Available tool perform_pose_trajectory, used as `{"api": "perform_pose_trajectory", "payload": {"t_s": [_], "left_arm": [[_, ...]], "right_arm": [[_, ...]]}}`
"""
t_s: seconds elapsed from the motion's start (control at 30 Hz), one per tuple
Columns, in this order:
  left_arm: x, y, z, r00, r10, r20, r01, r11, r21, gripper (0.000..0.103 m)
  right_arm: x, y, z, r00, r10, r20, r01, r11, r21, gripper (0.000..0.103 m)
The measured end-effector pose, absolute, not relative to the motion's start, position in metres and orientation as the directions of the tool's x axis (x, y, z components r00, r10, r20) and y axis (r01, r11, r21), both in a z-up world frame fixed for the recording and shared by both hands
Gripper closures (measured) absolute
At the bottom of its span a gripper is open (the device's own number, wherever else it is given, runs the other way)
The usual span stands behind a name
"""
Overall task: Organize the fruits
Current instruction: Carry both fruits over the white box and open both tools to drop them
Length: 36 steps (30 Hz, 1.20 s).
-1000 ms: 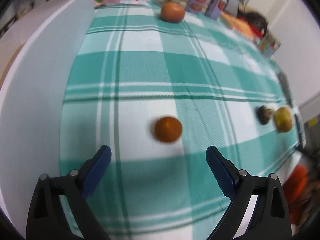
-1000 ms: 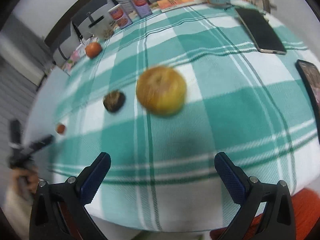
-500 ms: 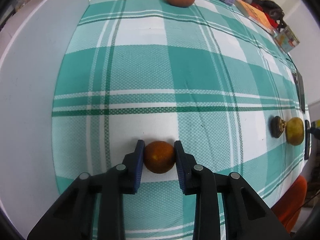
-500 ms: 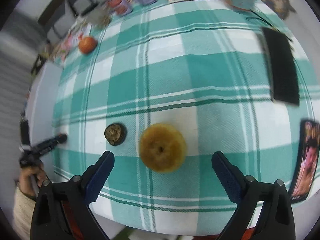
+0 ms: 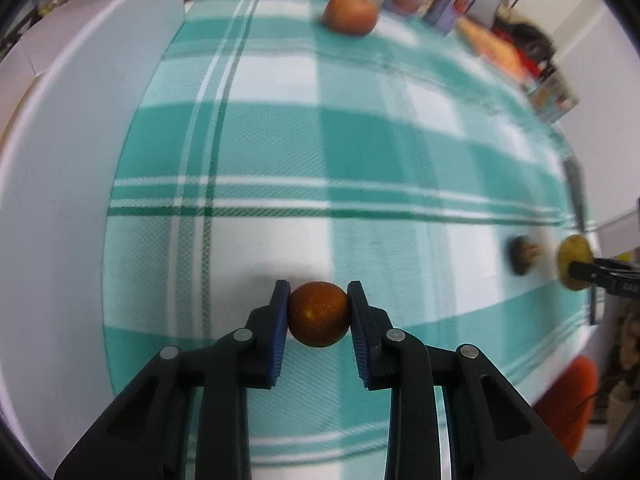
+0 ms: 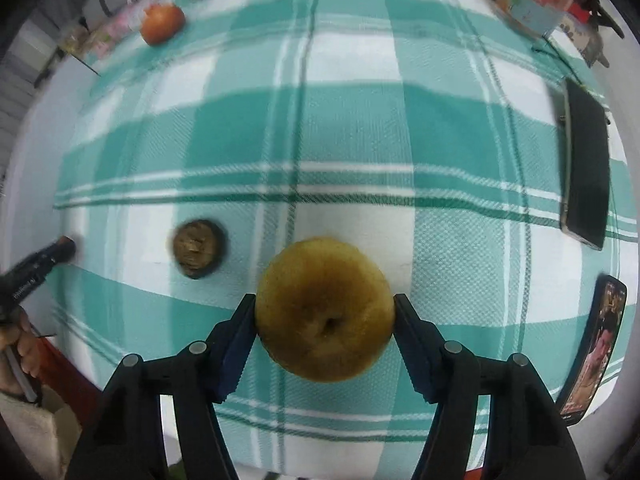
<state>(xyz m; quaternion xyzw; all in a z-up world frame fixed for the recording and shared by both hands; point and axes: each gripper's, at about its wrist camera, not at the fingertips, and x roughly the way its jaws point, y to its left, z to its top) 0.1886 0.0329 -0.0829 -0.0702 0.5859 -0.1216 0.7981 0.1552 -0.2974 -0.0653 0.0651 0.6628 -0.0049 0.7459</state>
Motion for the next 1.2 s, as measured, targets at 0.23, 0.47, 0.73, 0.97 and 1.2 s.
{"api": "perform_pose_trajectory", "payload": {"t_s": [0.23,0.47,0.73,0.97,1.2], "left_arm": [[0.163,0.082,0.011,0.406,-0.430,-0.806,0.148,0.902,-0.407,0.074],[0.147,0.202,0.046,0.497,-0.269,-0.825,-0.017,0.947,-0.320,0.074],[0.127,0.282,-0.020,0.389,-0.157,-0.908,-0.206,0.946,-0.252,0.074],[0.138,0.269,-0.059,0.306,-0.147,-0.941,-0.192,0.958,-0.213,0.073],[0.137,0.266,-0.059,0.314,-0.099,-0.944,-0.207,0.964,-0.169,0.043]], "right_arm": [[0.168,-0.215,0.027,0.264,0.241,-0.934,-0.077,0.970,0.229,0.037],[0.193,-0.026,0.052,0.267,0.430,-0.863,-0.382,0.869,0.315,0.037],[0.208,0.162,0.000,0.119,0.436,-0.892,-0.599,0.748,0.286,0.037],[0.240,0.224,-0.063,0.195,0.162,-0.967,-0.691,0.722,-0.018,0.037],[0.239,0.221,-0.068,0.225,0.132,-0.965,-0.709,0.702,-0.069,0.036]]}}
